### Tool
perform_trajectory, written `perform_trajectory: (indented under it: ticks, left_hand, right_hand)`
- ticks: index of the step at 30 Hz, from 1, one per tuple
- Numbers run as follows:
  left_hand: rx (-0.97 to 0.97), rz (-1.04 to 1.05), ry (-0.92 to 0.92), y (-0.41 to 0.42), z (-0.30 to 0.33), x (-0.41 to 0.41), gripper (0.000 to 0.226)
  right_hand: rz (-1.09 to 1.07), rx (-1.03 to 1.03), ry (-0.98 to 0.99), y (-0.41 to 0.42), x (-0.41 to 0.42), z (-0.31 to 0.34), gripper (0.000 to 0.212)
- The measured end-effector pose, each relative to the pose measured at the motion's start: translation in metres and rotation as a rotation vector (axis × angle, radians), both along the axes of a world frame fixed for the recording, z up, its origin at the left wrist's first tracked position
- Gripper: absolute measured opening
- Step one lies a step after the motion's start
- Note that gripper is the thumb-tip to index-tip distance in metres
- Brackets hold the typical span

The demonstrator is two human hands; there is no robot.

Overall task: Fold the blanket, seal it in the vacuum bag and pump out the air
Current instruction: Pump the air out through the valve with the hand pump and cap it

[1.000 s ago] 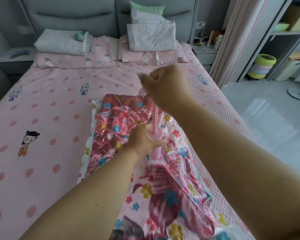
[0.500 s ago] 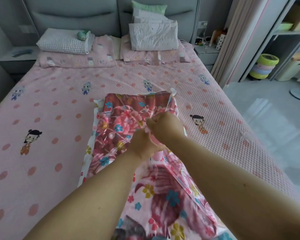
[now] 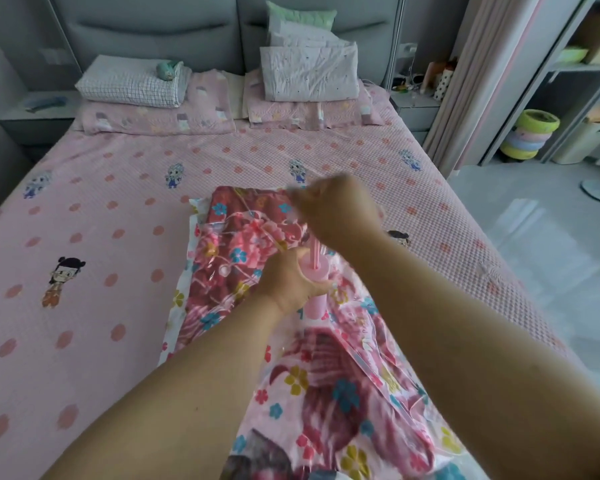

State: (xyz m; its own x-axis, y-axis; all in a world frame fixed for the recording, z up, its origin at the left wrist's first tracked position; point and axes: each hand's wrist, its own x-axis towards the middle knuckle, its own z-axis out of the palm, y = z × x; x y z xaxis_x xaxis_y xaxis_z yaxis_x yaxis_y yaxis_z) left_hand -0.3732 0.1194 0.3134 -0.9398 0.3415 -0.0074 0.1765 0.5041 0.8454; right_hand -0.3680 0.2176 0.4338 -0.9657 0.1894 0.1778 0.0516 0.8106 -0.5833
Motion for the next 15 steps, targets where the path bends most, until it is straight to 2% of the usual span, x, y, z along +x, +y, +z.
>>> perform_trajectory:
  ticks: [2,3,4,7,8,10,13,14,15]
  left_hand:
    - [0.043,-0.002,-0.043,0.000,0.001,-0.001,0.037]
    - [0.039,0.006,-0.040,0.000,0.000,0.000,0.037]
    - [0.029,0.017,-0.025,0.000,-0.001,0.001,0.036]
    - [-0.053,-0.014,0.023,0.001,-0.004,0.007,0.033]
    - [-0.060,-0.017,0.042,0.001,-0.006,0.007,0.033]
    - [-0.013,0.018,0.024,0.000,-0.008,0.004,0.034]
    - [0.011,0.024,-0.016,0.003,-0.004,0.001,0.038]
    - [0.009,0.024,-0.013,0.004,-0.003,0.001,0.037]
    - [0.001,0.027,0.000,0.004,-0.003,0.002,0.036]
  right_hand:
    - [0.021,-0.154,0.267,-0.001,-0.011,0.027,0.052]
    - [0.024,-0.170,0.288,0.000,-0.010,0.024,0.051]
    - [0.019,-0.131,0.212,0.000,-0.003,0.013,0.049]
    - [-0.004,-0.043,-0.281,-0.002,0.028,-0.034,0.042]
    - [-0.009,-0.048,-0.306,0.000,0.027,-0.034,0.041]
    - [0.014,-0.031,-0.126,0.001,0.010,-0.013,0.045]
    - [0.069,-0.192,0.267,0.003,-0.009,0.030,0.052]
    - [0.072,-0.170,0.269,0.004,-0.008,0.027,0.053]
    - [0.059,-0.108,0.173,0.004,-0.001,0.013,0.052]
